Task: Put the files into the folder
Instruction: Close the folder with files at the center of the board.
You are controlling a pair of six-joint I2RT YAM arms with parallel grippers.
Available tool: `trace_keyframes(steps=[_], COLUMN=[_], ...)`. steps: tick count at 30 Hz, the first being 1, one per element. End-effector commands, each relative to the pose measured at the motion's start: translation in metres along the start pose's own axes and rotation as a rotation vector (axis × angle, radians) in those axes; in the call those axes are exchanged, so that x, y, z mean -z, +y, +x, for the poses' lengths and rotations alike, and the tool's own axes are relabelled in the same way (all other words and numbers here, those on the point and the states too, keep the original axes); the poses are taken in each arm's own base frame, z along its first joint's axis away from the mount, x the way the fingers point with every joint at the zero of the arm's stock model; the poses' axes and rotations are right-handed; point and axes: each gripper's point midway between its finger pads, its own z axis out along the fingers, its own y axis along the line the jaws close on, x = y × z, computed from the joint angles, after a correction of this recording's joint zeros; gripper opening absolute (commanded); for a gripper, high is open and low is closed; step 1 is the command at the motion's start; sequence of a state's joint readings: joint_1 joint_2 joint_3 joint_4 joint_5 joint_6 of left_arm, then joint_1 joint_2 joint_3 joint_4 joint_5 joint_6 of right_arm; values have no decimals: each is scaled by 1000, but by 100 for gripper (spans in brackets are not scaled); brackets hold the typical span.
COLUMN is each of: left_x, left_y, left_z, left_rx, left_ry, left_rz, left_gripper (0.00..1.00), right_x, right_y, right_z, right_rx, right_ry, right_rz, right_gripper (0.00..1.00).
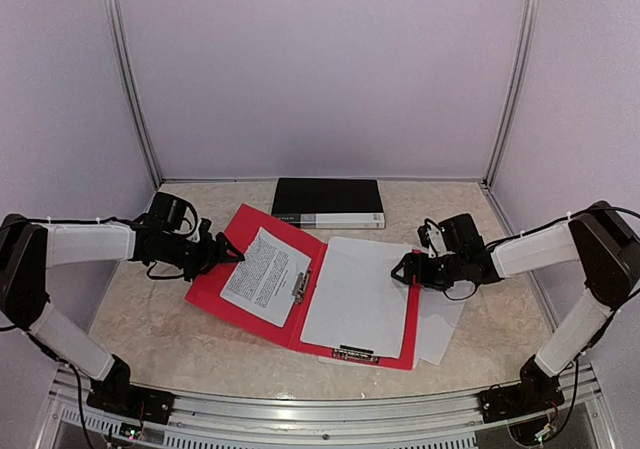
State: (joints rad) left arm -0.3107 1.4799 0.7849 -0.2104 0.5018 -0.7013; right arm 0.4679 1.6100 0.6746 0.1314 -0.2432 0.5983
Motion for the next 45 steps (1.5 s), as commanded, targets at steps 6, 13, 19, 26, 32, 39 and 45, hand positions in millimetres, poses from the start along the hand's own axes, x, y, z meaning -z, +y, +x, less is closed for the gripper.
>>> trace_keyframes(steps=[6, 13, 19, 26, 32, 39, 45], left_x=[23, 33, 35, 35, 35, 39, 41], left_y=[-3, 4, 10, 16, 23, 28, 33], left_z=[2, 5, 8, 9, 11, 9, 7], left_rx=[3, -4, 2, -4, -4, -15, -14], left_ry=[-71, -115, -131, -143, -154, -180, -194], left_rz=[-1, -25, -38, -59, -80, -110, -130], left_gripper=[79, 77, 77, 77, 78, 78, 82], right_x=[17, 33, 30, 23, 13, 10, 4], right_y=[33, 79, 131, 213, 274, 342, 370], right_z=[-24, -46, -46, -54, -56, -52, -47], right_rx=[9, 67, 126, 234, 307, 384, 415], right_ry=[-48, -67, -47, -33, -25, -1, 12], right_rz=[-127, -208, -301, -412, -505, -606, -641], right_gripper=[75, 72, 72, 82, 90, 99, 99])
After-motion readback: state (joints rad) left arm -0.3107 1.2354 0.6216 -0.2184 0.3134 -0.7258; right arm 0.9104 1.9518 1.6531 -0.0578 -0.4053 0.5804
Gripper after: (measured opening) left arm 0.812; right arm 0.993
